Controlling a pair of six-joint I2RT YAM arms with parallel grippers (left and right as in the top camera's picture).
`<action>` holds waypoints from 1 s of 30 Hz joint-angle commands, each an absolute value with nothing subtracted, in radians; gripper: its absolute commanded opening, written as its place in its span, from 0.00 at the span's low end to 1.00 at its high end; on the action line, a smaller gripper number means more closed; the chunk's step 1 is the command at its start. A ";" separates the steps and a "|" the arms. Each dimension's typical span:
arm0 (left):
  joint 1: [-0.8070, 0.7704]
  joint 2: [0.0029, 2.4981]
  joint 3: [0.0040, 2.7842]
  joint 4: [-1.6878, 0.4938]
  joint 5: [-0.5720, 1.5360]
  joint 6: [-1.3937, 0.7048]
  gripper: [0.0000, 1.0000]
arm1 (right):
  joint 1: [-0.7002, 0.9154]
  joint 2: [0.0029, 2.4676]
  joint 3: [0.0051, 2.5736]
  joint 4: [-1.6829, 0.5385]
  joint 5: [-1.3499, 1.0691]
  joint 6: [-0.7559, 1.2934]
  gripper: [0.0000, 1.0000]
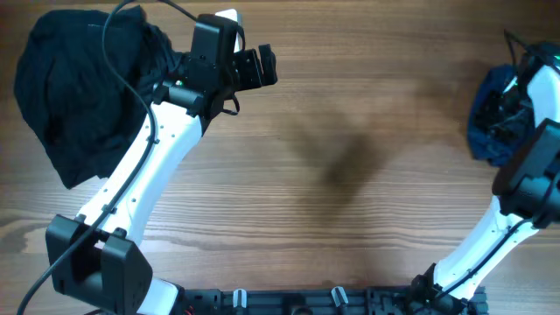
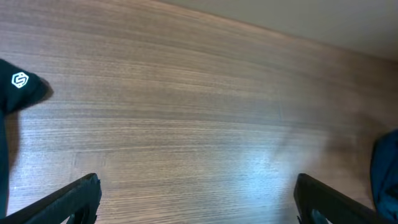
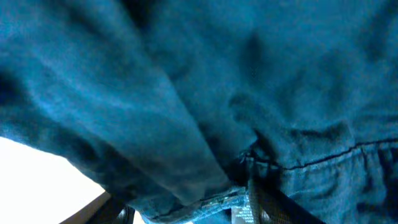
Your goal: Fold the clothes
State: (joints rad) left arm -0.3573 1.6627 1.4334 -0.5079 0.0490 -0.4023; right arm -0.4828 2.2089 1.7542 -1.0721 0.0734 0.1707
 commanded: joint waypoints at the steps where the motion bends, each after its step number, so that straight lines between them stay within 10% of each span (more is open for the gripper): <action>1: -0.356 1.666 1.435 -0.493 0.032 -0.397 0.99 | -0.519 2.230 1.744 -1.053 0.093 0.162 0.59; 23: -0.356 1.666 1.435 -0.487 0.032 -0.397 0.99 | -0.548 2.008 1.841 -1.121 -0.062 0.171 0.54; 30: -0.356 1.666 1.435 -0.486 0.032 -0.397 0.99 | -0.604 2.007 1.814 -1.005 -0.018 0.295 0.23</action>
